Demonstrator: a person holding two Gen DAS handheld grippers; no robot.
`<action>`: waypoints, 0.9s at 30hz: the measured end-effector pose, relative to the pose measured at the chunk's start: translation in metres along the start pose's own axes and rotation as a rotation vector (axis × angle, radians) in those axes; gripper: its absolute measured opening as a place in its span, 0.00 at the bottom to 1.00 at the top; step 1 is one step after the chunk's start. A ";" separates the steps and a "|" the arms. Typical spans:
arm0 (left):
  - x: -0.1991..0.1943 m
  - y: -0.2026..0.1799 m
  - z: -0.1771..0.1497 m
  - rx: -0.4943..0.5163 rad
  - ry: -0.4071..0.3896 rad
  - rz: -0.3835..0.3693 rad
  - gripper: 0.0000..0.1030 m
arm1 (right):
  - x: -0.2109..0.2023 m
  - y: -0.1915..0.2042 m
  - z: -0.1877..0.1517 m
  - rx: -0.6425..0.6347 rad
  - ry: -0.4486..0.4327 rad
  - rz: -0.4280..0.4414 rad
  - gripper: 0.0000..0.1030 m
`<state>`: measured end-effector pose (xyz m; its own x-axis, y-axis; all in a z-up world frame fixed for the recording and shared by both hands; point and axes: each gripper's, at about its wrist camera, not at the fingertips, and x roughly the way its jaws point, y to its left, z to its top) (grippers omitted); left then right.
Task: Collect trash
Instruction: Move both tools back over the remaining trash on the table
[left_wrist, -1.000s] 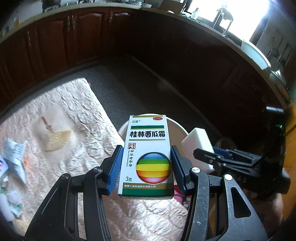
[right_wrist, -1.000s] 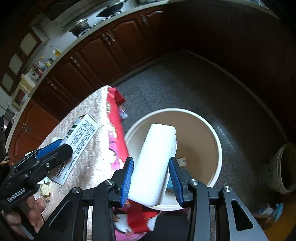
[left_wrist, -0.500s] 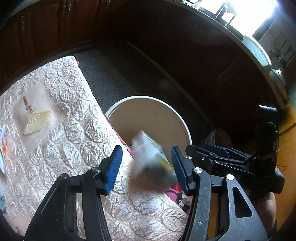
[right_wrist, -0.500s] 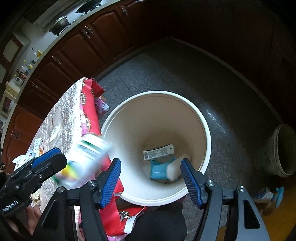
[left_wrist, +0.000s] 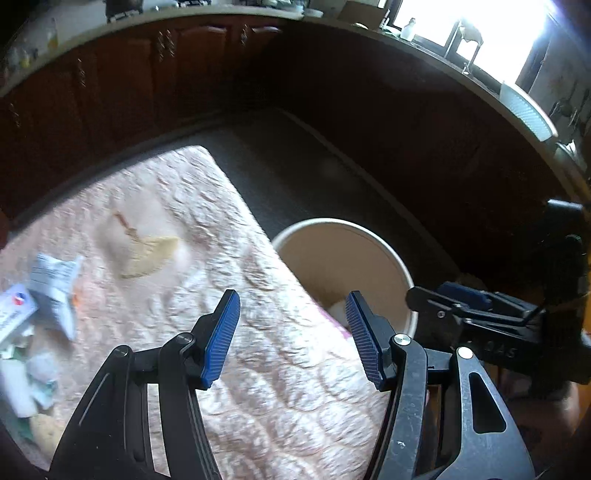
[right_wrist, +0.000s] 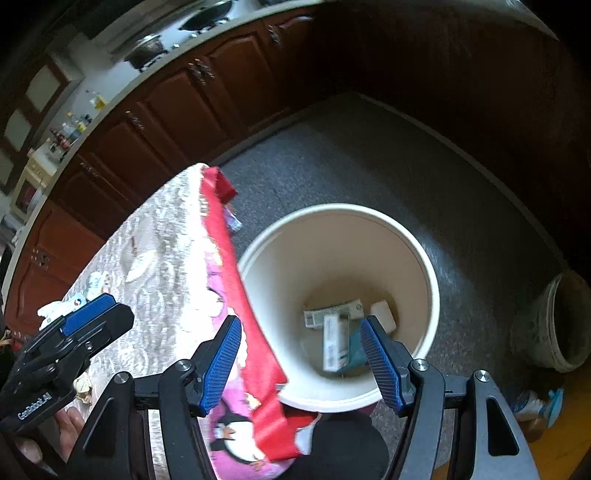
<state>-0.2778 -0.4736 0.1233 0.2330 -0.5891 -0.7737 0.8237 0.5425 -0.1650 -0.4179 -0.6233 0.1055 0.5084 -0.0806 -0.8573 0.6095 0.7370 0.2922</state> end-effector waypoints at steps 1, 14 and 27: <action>-0.004 0.001 -0.001 0.002 -0.007 0.009 0.57 | -0.003 0.005 0.000 -0.012 -0.011 0.001 0.63; -0.073 0.039 -0.016 -0.056 -0.158 0.151 0.57 | -0.032 0.089 -0.006 -0.174 -0.125 0.047 0.70; -0.140 0.097 -0.038 -0.150 -0.268 0.293 0.57 | -0.051 0.179 -0.015 -0.330 -0.193 0.142 0.73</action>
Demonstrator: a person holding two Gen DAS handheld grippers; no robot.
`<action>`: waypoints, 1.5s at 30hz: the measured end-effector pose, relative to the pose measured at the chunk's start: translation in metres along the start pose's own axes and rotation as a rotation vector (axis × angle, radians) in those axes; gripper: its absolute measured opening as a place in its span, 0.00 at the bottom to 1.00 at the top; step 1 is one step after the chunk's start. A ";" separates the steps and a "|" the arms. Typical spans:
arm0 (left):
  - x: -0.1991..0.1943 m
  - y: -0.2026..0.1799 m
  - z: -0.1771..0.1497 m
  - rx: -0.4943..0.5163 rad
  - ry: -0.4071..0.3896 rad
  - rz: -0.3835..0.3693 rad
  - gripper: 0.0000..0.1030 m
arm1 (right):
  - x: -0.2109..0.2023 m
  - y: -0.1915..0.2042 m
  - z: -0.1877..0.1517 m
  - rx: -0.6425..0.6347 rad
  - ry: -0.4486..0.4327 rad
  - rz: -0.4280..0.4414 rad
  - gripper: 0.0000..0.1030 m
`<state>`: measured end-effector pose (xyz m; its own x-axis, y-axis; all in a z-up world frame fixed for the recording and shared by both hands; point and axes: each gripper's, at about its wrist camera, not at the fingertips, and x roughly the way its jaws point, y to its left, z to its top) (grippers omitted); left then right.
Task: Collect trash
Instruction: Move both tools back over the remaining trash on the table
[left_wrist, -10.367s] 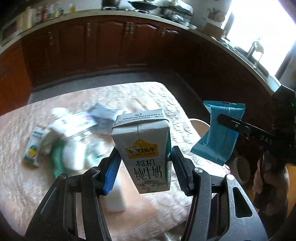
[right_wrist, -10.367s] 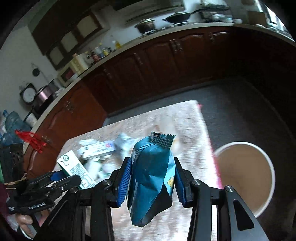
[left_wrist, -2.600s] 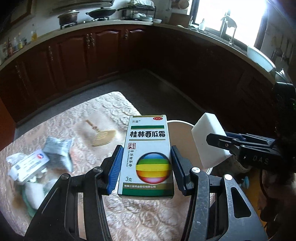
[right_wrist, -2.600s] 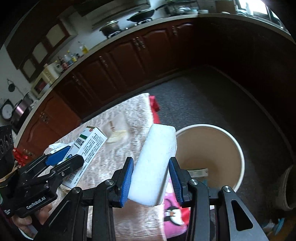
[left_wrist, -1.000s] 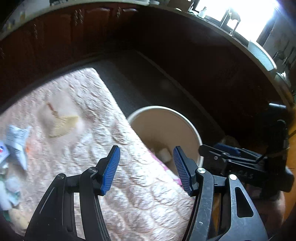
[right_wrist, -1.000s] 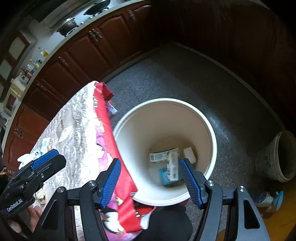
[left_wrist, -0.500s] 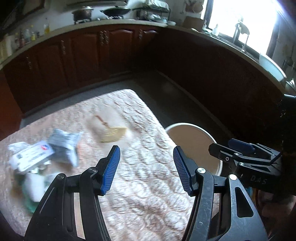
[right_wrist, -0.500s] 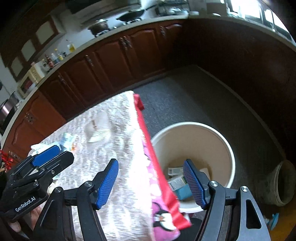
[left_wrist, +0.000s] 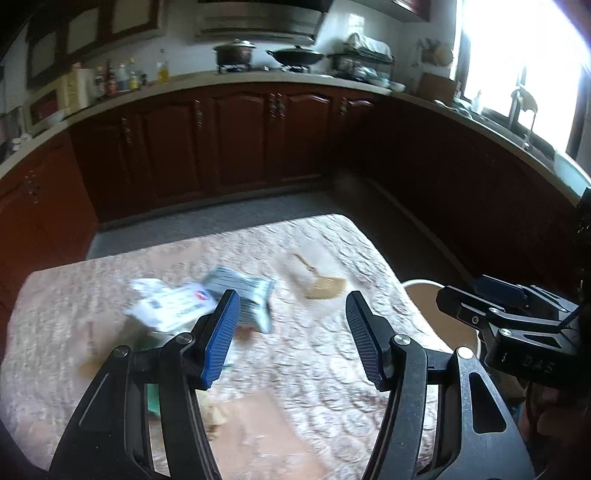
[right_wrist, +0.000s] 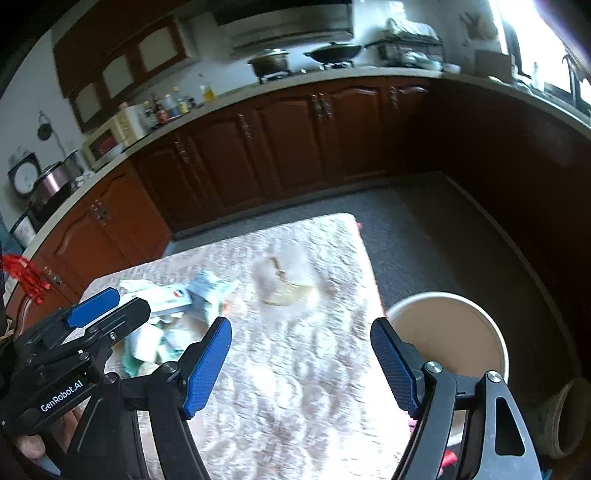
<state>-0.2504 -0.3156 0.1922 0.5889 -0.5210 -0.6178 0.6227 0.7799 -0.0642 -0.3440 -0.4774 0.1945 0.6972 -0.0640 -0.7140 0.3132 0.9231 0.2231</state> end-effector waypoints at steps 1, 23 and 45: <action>-0.003 0.005 0.000 -0.006 -0.008 0.009 0.57 | 0.001 0.005 0.002 -0.007 -0.004 0.003 0.73; -0.055 0.110 -0.014 -0.161 -0.091 0.090 0.57 | 0.010 0.110 0.008 -0.195 -0.054 0.063 0.79; -0.051 0.161 -0.036 -0.239 -0.023 0.110 0.57 | 0.022 0.113 0.009 -0.187 -0.025 0.067 0.79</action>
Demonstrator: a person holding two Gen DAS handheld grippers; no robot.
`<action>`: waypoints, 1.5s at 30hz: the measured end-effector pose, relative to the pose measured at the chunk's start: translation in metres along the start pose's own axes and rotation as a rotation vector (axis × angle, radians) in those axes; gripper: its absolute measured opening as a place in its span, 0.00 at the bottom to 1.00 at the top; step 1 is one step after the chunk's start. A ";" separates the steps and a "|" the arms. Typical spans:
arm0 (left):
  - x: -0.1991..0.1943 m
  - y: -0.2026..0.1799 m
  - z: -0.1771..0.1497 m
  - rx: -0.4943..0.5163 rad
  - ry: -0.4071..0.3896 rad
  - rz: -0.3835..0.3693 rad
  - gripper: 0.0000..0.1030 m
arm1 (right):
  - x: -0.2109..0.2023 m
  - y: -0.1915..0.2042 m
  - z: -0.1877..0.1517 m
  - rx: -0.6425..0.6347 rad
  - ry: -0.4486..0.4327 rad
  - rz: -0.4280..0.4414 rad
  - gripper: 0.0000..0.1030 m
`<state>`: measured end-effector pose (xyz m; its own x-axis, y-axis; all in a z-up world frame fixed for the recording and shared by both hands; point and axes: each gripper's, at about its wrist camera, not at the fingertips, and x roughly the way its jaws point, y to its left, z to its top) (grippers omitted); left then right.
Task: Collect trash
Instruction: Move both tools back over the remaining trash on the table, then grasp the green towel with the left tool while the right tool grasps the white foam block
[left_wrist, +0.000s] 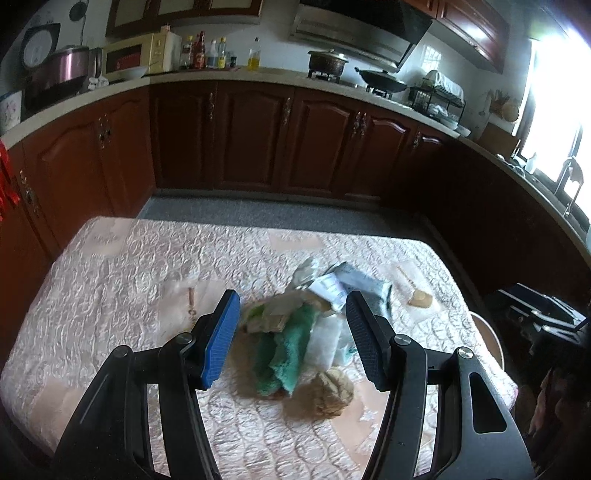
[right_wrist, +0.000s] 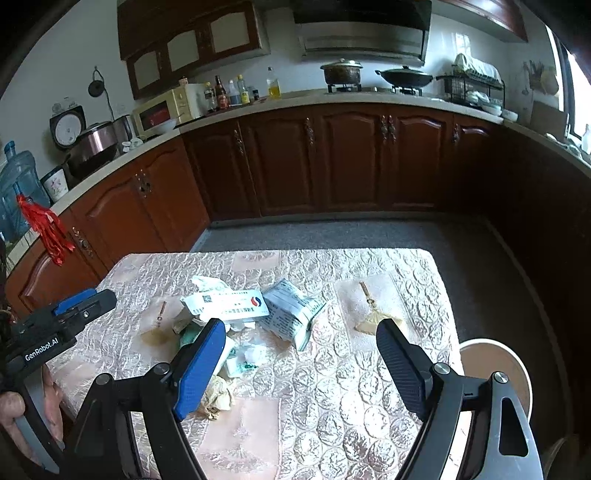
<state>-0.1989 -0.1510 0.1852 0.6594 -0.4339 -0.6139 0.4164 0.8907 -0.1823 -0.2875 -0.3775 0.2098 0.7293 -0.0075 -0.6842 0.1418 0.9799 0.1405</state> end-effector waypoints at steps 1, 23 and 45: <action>0.003 0.003 -0.002 -0.001 0.011 0.002 0.57 | 0.001 0.000 0.000 0.001 0.004 -0.001 0.79; 0.118 0.020 -0.053 0.014 0.321 -0.076 0.57 | 0.041 0.008 -0.015 -0.015 0.139 0.083 0.79; 0.036 0.088 -0.070 -0.060 0.263 -0.034 0.08 | 0.112 0.074 -0.038 -0.056 0.365 0.319 0.59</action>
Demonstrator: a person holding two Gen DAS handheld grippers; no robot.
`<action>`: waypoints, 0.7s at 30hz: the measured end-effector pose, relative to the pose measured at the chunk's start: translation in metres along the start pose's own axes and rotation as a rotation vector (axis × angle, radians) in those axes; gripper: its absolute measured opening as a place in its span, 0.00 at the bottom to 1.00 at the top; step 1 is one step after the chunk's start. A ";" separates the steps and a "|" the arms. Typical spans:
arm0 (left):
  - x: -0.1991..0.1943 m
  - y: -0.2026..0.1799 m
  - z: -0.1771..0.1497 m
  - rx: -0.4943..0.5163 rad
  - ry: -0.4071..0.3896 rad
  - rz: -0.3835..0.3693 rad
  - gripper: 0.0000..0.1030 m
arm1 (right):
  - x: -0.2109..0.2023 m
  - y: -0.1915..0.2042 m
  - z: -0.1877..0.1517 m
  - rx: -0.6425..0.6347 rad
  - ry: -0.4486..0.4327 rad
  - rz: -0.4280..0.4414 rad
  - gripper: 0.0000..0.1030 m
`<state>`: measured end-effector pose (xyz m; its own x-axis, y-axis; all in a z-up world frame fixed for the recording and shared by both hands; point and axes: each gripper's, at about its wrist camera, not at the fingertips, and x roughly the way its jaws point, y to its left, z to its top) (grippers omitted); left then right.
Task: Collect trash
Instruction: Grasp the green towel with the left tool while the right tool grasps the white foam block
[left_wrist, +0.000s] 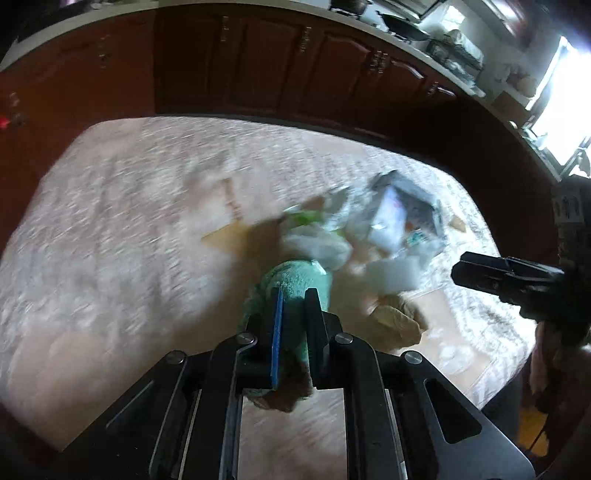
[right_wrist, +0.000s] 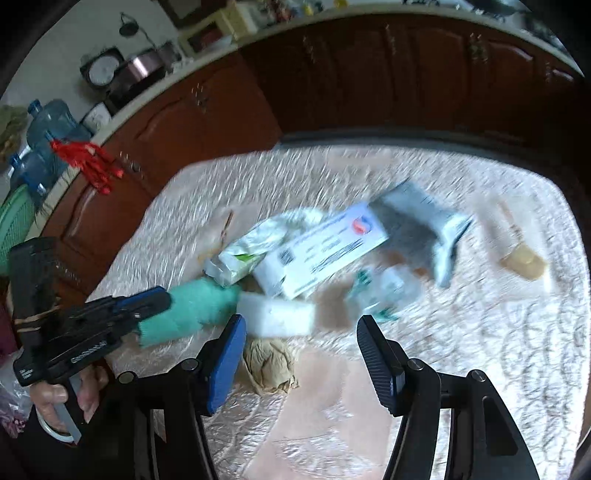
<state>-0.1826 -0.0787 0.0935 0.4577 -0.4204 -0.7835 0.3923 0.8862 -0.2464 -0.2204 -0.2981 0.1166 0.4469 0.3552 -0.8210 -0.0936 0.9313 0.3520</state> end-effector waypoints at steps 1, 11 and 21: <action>-0.003 0.007 -0.004 -0.015 0.002 0.007 0.07 | 0.004 0.002 -0.001 -0.003 0.014 0.009 0.59; -0.005 0.024 -0.009 -0.039 -0.001 -0.016 0.23 | 0.040 0.014 -0.004 0.009 0.094 0.026 0.70; 0.040 0.004 0.009 0.070 0.079 0.059 0.56 | 0.069 0.026 0.009 0.030 0.106 0.018 0.65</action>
<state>-0.1559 -0.0938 0.0665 0.4183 -0.3492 -0.8385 0.4224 0.8920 -0.1608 -0.1841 -0.2498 0.0727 0.3488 0.3802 -0.8566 -0.0735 0.9223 0.3794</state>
